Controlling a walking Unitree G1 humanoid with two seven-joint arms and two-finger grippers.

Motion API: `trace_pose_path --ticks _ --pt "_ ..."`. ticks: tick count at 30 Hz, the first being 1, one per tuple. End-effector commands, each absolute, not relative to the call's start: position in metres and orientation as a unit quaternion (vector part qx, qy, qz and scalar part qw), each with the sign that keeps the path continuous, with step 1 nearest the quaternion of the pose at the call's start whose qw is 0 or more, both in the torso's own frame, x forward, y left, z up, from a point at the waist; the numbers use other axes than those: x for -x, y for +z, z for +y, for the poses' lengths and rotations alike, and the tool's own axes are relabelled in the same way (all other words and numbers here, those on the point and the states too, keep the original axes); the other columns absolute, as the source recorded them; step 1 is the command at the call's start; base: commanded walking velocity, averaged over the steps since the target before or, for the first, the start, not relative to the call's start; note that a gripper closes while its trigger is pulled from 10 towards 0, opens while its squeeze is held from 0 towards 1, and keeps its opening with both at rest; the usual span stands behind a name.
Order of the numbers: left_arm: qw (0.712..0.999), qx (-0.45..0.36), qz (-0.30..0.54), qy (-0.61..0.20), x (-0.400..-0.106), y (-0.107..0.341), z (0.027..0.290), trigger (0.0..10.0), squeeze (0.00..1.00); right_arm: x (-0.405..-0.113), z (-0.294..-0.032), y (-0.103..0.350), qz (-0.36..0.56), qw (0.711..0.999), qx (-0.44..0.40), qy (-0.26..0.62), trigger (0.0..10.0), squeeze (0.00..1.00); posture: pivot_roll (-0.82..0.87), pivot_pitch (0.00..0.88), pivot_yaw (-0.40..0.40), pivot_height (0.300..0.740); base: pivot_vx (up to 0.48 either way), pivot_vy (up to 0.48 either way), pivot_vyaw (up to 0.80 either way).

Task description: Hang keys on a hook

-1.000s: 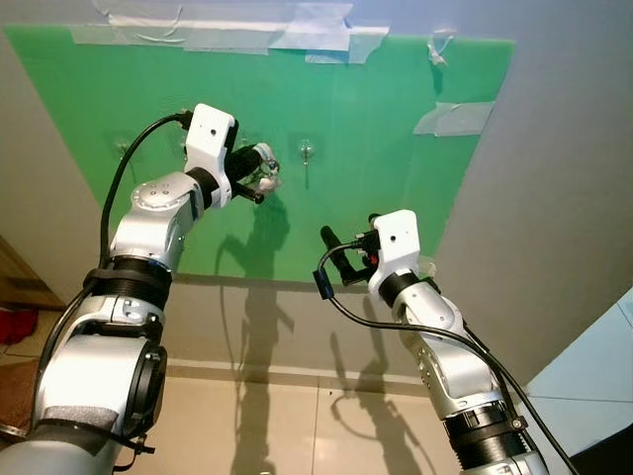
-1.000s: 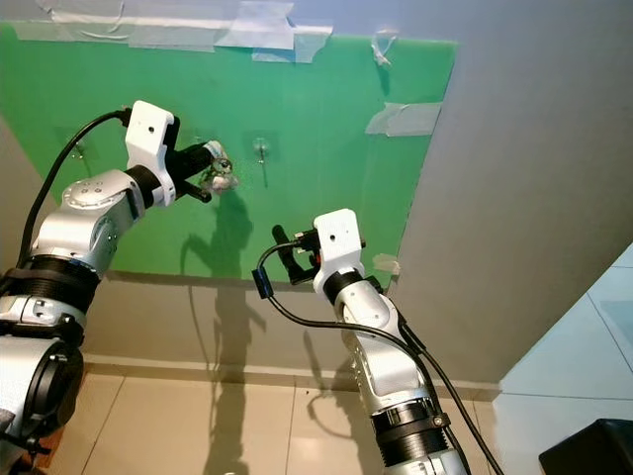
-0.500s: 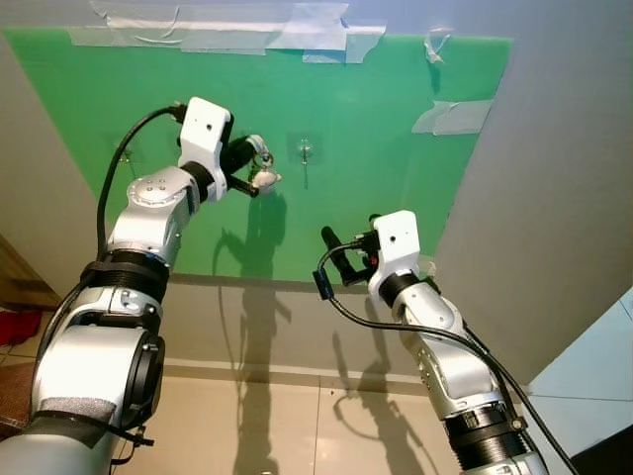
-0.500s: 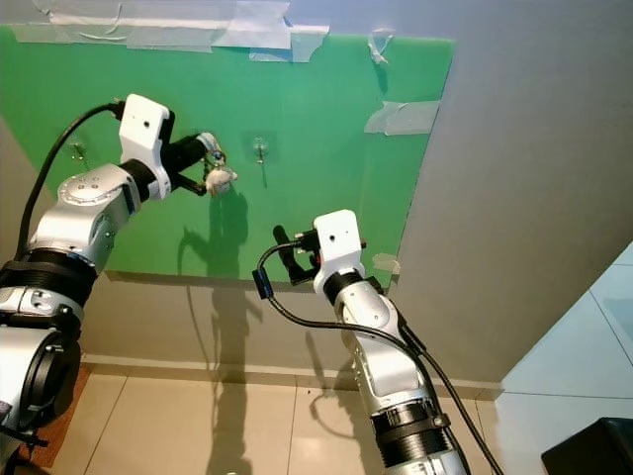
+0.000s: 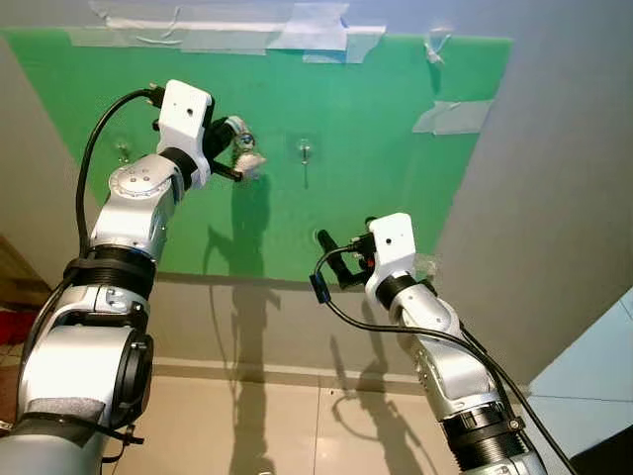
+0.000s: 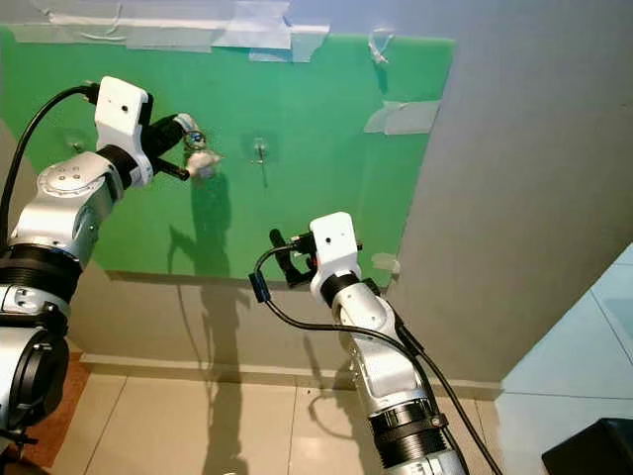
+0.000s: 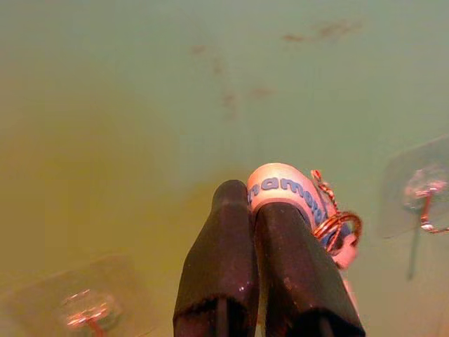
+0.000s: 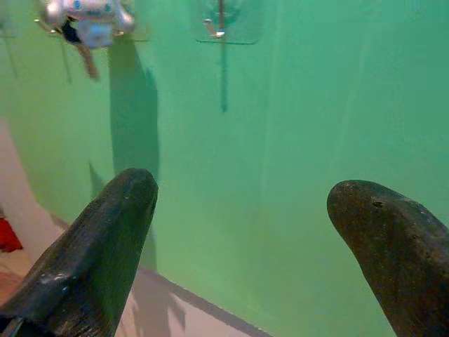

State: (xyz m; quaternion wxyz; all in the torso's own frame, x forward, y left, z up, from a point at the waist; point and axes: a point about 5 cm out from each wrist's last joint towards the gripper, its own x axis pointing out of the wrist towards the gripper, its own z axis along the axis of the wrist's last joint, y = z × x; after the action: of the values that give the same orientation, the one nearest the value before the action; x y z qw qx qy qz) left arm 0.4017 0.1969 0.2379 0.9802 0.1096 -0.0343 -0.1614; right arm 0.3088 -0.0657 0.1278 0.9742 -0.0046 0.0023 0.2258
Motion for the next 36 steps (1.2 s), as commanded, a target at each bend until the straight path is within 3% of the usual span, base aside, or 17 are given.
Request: trace_pose_path --ticks 1,8,18,36 --pt "0.984 -0.104 -0.037 -0.14 -0.403 0.242 0.206 0.0 0.0 -0.308 -0.064 0.125 0.011 0.973 0.005 0.23 10.0 0.0 0.0 0.0 0.077 0.74 0.0 0.0 0.0" --pt "0.995 -0.043 -0.023 -0.087 -0.406 0.236 0.219 0.0 0.0 -0.308 -0.064 0.124 0.013 0.973 0.005 0.231 10.0 0.0 -0.01 0.0 0.078 0.74 0.0 0.0 0.0" --pt "0.996 -0.019 -0.002 -0.089 -0.409 0.228 0.214 0.0 0.0 -0.308 -0.064 0.124 0.015 0.973 0.005 0.231 10.0 0.0 -0.01 0.0 0.079 0.74 0.0 0.0 0.0" --pt "0.993 -0.053 0.053 -0.088 -0.411 0.206 0.201 0.0 0.0 -0.306 -0.064 0.123 0.018 0.973 0.004 0.23 10.0 0.0 -0.02 0.0 0.087 0.74 0.0 0.0 0.0"
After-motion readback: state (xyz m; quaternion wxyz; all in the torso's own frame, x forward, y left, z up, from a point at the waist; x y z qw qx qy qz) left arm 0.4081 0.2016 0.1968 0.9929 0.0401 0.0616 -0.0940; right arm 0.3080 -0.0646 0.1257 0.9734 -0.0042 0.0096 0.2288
